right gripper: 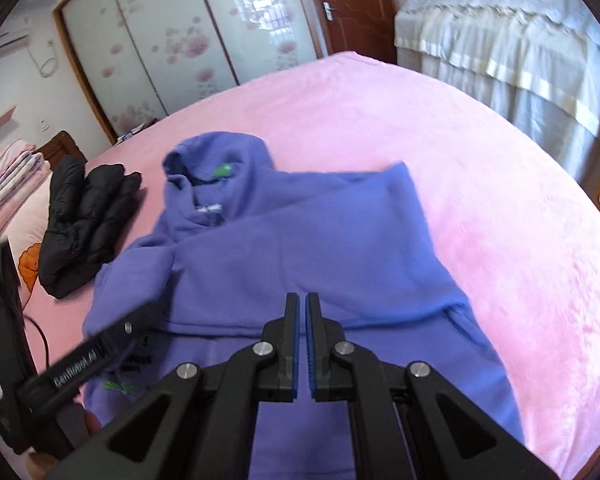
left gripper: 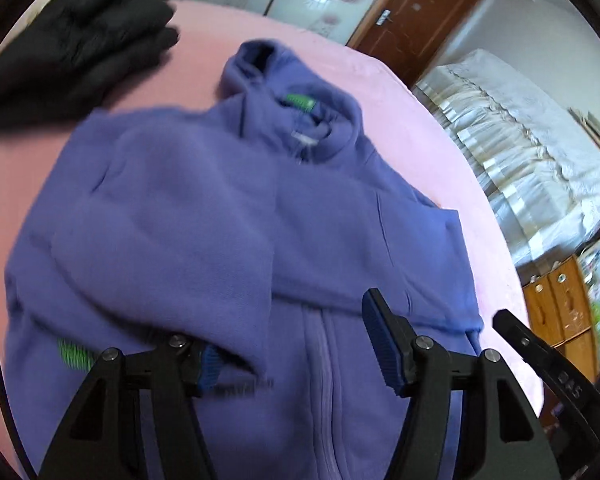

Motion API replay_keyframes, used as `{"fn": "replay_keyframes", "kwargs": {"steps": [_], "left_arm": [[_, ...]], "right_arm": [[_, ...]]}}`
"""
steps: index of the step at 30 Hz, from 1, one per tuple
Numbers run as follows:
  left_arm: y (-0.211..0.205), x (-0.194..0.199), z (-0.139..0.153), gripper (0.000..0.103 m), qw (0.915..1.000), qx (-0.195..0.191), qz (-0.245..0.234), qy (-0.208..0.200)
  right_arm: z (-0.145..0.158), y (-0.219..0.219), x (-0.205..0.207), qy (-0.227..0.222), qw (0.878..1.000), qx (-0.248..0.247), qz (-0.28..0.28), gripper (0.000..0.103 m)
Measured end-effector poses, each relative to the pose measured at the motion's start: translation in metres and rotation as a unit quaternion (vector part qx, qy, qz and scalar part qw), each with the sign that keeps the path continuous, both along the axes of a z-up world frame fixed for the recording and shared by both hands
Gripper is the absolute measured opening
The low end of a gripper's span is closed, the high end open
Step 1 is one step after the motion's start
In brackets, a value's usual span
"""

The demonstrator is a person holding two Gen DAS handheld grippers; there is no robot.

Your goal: Fold large clothes

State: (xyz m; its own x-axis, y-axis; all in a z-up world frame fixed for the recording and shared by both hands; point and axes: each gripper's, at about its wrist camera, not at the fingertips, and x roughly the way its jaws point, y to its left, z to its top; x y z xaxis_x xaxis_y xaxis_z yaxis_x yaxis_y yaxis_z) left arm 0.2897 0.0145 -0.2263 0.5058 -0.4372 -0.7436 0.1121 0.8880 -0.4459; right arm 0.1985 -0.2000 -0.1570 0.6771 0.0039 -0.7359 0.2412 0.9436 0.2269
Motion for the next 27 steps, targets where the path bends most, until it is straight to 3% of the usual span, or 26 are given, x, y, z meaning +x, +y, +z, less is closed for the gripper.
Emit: {"fn": "replay_keyframes", "kwargs": {"steps": [3, 6, 12, 18, 21, 22, 24, 27], "left_arm": [[0.018, -0.017, 0.002, 0.066, 0.9994, -0.031, 0.007, 0.013], [0.035, -0.059, 0.003, 0.072, 0.9986, -0.05, 0.014, 0.012], [0.067, -0.094, 0.011, 0.072, 0.9988, -0.011, 0.046, -0.013], [0.121, -0.107, 0.008, 0.072, 0.991, 0.052, 0.122, -0.016], [0.146, -0.111, 0.001, 0.072, 0.9887, 0.046, 0.142, -0.007], [0.153, -0.113, -0.001, 0.072, 0.9881, 0.043, 0.148, -0.005], [0.169, -0.117, -0.007, 0.072, 0.9868, 0.04, 0.157, -0.002], [0.187, -0.122, -0.018, 0.072, 0.9853, 0.041, 0.166, 0.008]], "right_arm": [[-0.006, -0.001, -0.003, 0.007, 1.0, 0.013, 0.009, 0.003], [-0.01, 0.005, -0.004, 0.009, 0.999, 0.022, 0.032, 0.003], [0.0, 0.045, 0.0, 0.0, 0.993, 0.025, 0.114, 0.003], [0.013, 0.124, 0.016, -0.006, 0.967, -0.022, 0.252, 0.003], [0.012, 0.173, 0.03, -0.007, 0.948, -0.059, 0.311, 0.005], [0.011, 0.183, 0.034, -0.006, 0.944, -0.066, 0.322, 0.007], [0.006, 0.209, 0.043, 0.001, 0.933, -0.084, 0.351, 0.03], [-0.005, 0.242, 0.056, 0.007, 0.917, -0.111, 0.383, 0.035]]}}
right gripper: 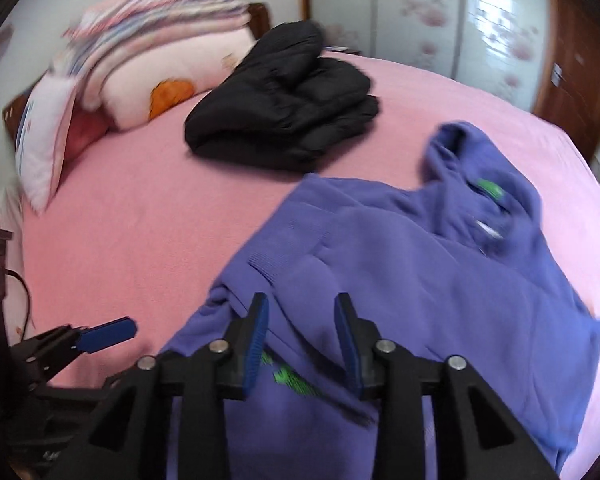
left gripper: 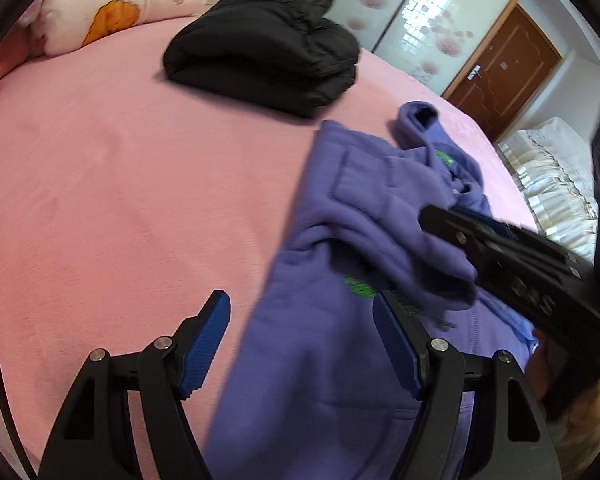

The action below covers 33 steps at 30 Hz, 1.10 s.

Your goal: Fold large clothes

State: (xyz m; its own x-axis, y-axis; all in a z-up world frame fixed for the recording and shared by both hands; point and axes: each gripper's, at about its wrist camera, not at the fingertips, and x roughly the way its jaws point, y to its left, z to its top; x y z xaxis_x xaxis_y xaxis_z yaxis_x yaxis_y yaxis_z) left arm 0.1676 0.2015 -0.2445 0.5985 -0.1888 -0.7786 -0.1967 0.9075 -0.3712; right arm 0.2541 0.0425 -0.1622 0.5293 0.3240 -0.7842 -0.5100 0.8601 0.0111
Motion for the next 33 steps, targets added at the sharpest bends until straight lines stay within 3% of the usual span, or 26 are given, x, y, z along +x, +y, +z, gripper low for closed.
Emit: {"fn": "replay_keyframes", "kwargs": {"steps": [5, 9, 10, 12, 15, 18, 21, 24, 27, 29, 33], "left_arm": [[0.023, -0.005, -0.02, 0.073, 0.9995, -0.019, 0.014, 0.02], [0.031, -0.007, -0.027, 0.073, 0.9989, -0.032, 0.02, 0.026], [0.032, -0.007, -0.028, 0.073, 0.9988, -0.034, 0.02, 0.028], [0.032, -0.007, -0.026, 0.072, 0.9988, -0.037, 0.017, 0.027], [0.028, -0.006, -0.021, 0.072, 0.999, -0.036, 0.013, 0.022], [0.02, -0.005, -0.012, 0.072, 0.9993, -0.034, 0.006, 0.011], [0.008, -0.004, -0.005, 0.073, 0.9995, -0.032, -0.006, 0.004], [-0.009, -0.002, -0.003, 0.073, 0.9994, -0.026, -0.023, 0.006], [-0.027, 0.0, -0.002, 0.073, 0.9989, -0.022, -0.041, 0.01], [-0.039, 0.0, -0.001, 0.073, 0.9983, -0.018, -0.055, 0.01], [-0.065, 0.004, -0.003, 0.073, 0.9962, -0.002, -0.085, 0.016]], "right_arm": [[-0.028, 0.042, 0.023, 0.002, 0.997, -0.07, 0.027, 0.035], [-0.056, 0.053, 0.041, 0.032, 0.992, -0.121, 0.011, 0.035], [-0.061, 0.052, 0.044, 0.043, 0.992, -0.117, 0.008, 0.034], [-0.062, 0.045, 0.048, 0.057, 0.994, -0.094, -0.007, 0.021], [-0.044, 0.03, 0.053, 0.07, 0.996, -0.045, -0.028, 0.011], [0.001, 0.003, 0.051, 0.033, 0.998, 0.01, -0.055, 0.011], [0.052, -0.053, 0.045, -0.02, 0.992, 0.077, -0.1, 0.013], [0.07, -0.107, 0.042, -0.048, 0.982, 0.097, -0.153, 0.014], [0.06, -0.165, 0.035, -0.05, 0.972, 0.068, -0.218, 0.02], [0.037, -0.207, 0.03, -0.015, 0.963, 0.053, -0.265, 0.028], [-0.003, -0.265, 0.014, 0.051, 0.947, 0.052, -0.311, 0.028]]}}
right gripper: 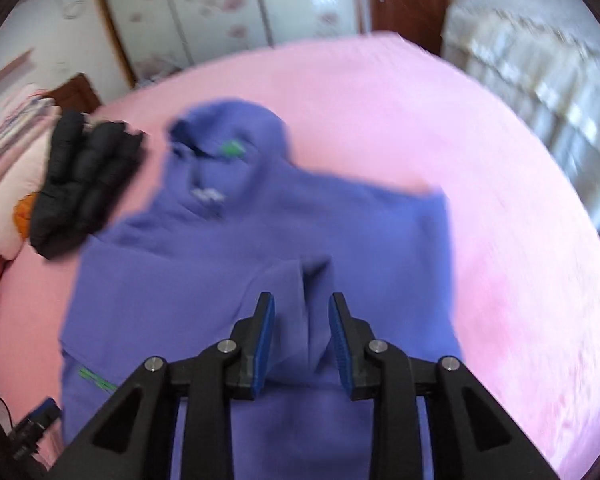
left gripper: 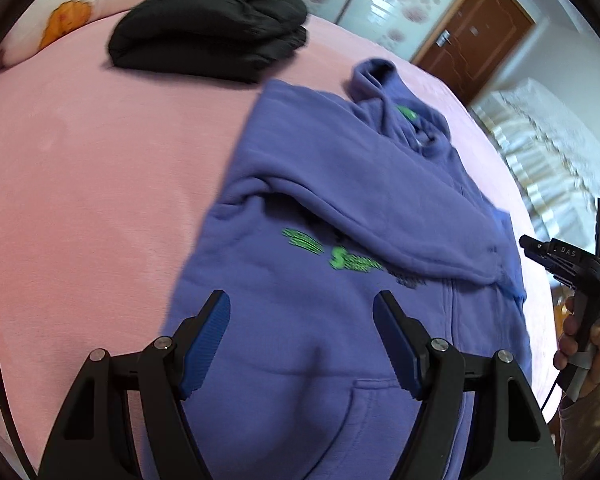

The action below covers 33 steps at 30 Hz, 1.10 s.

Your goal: Fold large clothes

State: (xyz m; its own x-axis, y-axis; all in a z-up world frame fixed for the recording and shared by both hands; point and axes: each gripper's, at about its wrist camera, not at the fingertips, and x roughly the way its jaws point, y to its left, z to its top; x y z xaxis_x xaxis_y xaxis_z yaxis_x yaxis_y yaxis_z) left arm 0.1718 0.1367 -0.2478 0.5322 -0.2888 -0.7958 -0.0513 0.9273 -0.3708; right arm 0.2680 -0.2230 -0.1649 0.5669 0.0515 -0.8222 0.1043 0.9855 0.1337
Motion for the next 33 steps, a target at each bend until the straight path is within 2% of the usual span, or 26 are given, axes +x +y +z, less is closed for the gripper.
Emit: {"fn": "replay_keyframes", "kwargs": {"steps": [4, 8, 13, 18, 19, 21, 22, 23, 27, 30, 33], "left_arm": [[-0.016, 0.01, -0.006, 0.073, 0.9995, -0.02, -0.022, 0.012], [-0.027, 0.027, -0.014, 0.073, 0.9983, -0.042, -0.029, 0.026], [-0.039, 0.044, -0.017, 0.073, 0.9975, -0.057, -0.031, 0.026], [-0.049, 0.053, -0.02, 0.073, 0.997, -0.064, -0.036, 0.025], [-0.05, 0.054, -0.021, 0.073, 0.9968, -0.065, -0.037, 0.026], [-0.054, 0.055, -0.023, 0.073, 0.9965, -0.069, -0.038, 0.029], [-0.056, 0.055, -0.023, 0.073, 0.9965, -0.069, -0.039, 0.029], [-0.057, 0.055, -0.024, 0.073, 0.9966, -0.067, -0.039, 0.027], [-0.06, 0.056, -0.024, 0.073, 0.9969, -0.065, -0.038, 0.022], [-0.06, 0.058, -0.023, 0.073, 0.9968, -0.071, -0.034, 0.017], [-0.064, 0.063, -0.023, 0.073, 0.9966, -0.076, -0.03, 0.009]], "right_arm": [[-0.023, -0.031, -0.009, 0.029, 0.998, 0.048, -0.013, 0.031], [-0.038, -0.039, 0.003, 0.038, 0.994, 0.098, -0.009, 0.033], [-0.061, -0.028, 0.029, 0.064, 0.992, 0.113, -0.004, 0.036], [-0.071, -0.022, 0.036, 0.056, 0.992, 0.111, 0.002, 0.041], [-0.071, -0.02, 0.036, 0.052, 0.993, 0.109, 0.008, 0.041], [-0.069, -0.018, 0.035, 0.048, 0.994, 0.1, 0.022, 0.028], [-0.067, -0.017, 0.034, 0.048, 0.994, 0.092, 0.028, 0.02], [-0.065, -0.016, 0.034, 0.046, 0.995, 0.086, 0.033, 0.006], [-0.037, -0.01, 0.026, 0.001, 0.998, 0.048, 0.049, 0.005], [0.004, -0.005, 0.019, -0.066, 0.996, 0.024, 0.059, 0.004], [0.041, 0.007, 0.018, -0.137, 0.988, -0.014, 0.068, 0.004]]}}
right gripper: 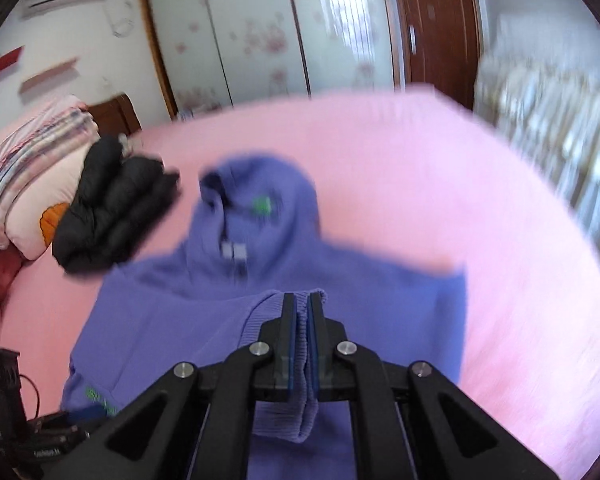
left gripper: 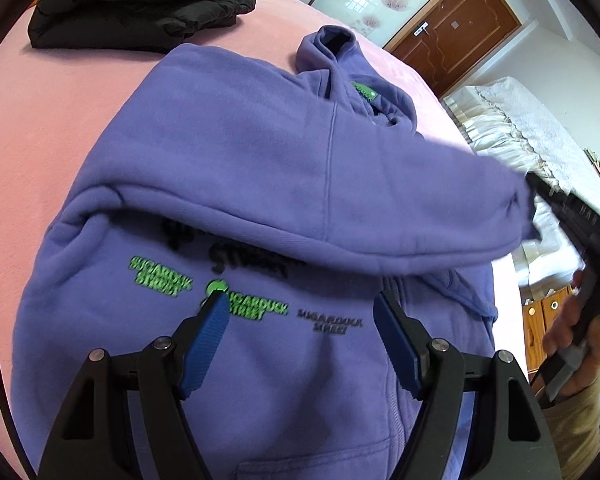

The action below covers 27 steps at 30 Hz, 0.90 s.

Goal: Fold large clothes
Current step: 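Pull the sleeve flat along the hoodie body and open the right gripper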

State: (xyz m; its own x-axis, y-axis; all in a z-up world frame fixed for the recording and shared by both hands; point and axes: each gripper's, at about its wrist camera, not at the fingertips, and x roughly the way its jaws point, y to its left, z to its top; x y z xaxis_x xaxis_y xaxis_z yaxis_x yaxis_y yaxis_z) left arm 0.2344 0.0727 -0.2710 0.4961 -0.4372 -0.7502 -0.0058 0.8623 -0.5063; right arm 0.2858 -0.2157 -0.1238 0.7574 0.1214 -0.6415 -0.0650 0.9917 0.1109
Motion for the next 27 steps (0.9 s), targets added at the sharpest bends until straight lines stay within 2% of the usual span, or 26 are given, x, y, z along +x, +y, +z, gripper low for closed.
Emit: {"fn": "replay_keyframes", "kwargs": {"steps": [2, 6, 9, 12, 14, 16, 21, 24, 27], "left_arm": [[-0.002, 0.003, 0.0, 0.073, 1.0, 0.001, 0.003, -0.007], [-0.004, 0.012, -0.003, 0.073, 0.9997, 0.008, 0.015, -0.015], [-0.001, 0.018, -0.007, 0.073, 0.9996, 0.009, 0.023, -0.012], [-0.001, 0.02, -0.008, 0.073, 0.9998, 0.01, 0.017, -0.006], [-0.002, 0.018, -0.004, 0.073, 0.9998, 0.019, 0.009, -0.008], [-0.004, 0.013, 0.002, 0.073, 0.9996, 0.026, -0.004, -0.009], [-0.004, -0.002, 0.026, 0.073, 0.9959, 0.08, -0.027, -0.033], [-0.002, -0.005, 0.043, 0.073, 0.9927, 0.106, -0.025, -0.052], [0.002, -0.003, 0.06, 0.073, 0.9912, 0.115, -0.019, -0.063]], "right_arm": [[0.015, 0.009, 0.007, -0.033, 0.999, -0.027, 0.002, 0.004], [0.008, 0.017, 0.034, -0.03, 0.998, -0.051, 0.0, 0.004], [-0.025, 0.019, 0.056, 0.009, 0.997, -0.068, -0.017, 0.005], [-0.063, 0.019, 0.068, 0.047, 0.992, -0.113, -0.033, 0.005], [-0.087, 0.01, 0.074, 0.101, 0.988, -0.105, -0.043, 0.005], [-0.093, 0.0, 0.071, 0.126, 0.987, -0.078, -0.057, 0.006], [-0.074, -0.025, 0.041, 0.108, 0.99, -0.01, -0.09, 0.027], [-0.061, -0.028, 0.02, 0.093, 0.992, 0.024, -0.082, 0.027], [-0.053, -0.022, 0.009, 0.089, 0.993, 0.039, -0.069, 0.027]]}}
